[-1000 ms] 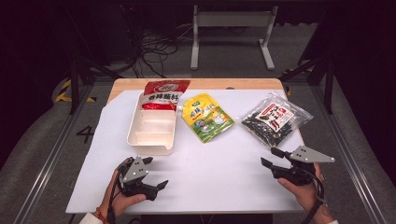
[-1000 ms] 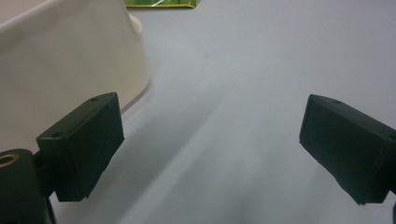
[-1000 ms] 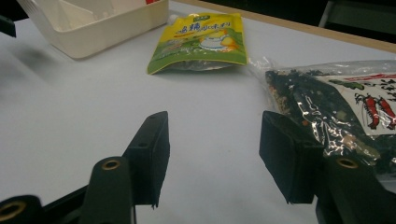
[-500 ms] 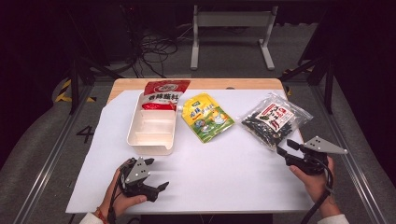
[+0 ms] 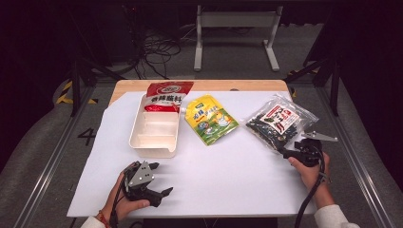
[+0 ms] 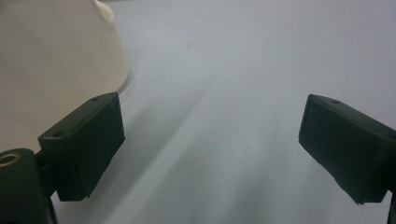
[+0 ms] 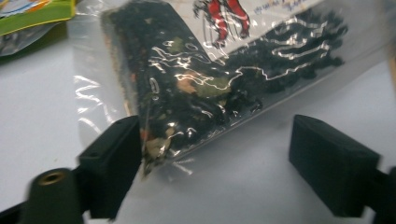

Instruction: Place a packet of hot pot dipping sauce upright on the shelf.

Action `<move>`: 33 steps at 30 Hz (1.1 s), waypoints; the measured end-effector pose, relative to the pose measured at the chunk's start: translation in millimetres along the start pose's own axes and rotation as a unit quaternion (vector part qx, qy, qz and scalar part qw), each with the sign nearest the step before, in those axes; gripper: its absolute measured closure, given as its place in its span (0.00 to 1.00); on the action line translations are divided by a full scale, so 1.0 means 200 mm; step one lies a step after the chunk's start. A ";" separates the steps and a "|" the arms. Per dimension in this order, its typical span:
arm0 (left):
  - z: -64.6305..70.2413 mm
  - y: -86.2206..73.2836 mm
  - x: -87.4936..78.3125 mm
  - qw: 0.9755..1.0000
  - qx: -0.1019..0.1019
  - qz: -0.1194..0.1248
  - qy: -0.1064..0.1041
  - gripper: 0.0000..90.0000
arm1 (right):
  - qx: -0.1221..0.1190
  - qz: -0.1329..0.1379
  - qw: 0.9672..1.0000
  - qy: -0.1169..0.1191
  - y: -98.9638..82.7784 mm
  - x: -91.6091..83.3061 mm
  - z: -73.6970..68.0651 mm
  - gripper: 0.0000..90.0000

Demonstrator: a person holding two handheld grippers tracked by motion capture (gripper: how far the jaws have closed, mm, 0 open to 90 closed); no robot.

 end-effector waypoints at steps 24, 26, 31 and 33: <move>0.02 0.01 -0.01 1.000 0.016 -0.002 -0.014 0.08 | -0.122 0.018 0.988 0.097 -0.05 -0.13 -0.17 0.41; 0.03 0.01 0.00 1.000 0.018 -0.006 -0.017 0.08 | -0.143 0.014 0.986 0.084 -0.05 -0.09 -0.19 0.65; 0.03 0.00 0.01 0.999 0.022 -0.012 -0.020 0.08 | -0.142 0.016 0.982 0.120 -0.05 -0.06 -0.17 1.00; 0.03 0.00 0.01 1.000 0.020 -0.013 -0.020 0.08 | -0.141 0.014 0.979 0.146 -0.05 -0.07 -0.18 1.00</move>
Point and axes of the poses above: each handheld gripper's, and its own axes: x roughly forward along the jaws, y roughly out of its top, z roughly to its right, the point moved 1 cm from there along x, roughly forward along the jaws, and after that the axes turned 6 degrees about z, right-handed, at the moved point
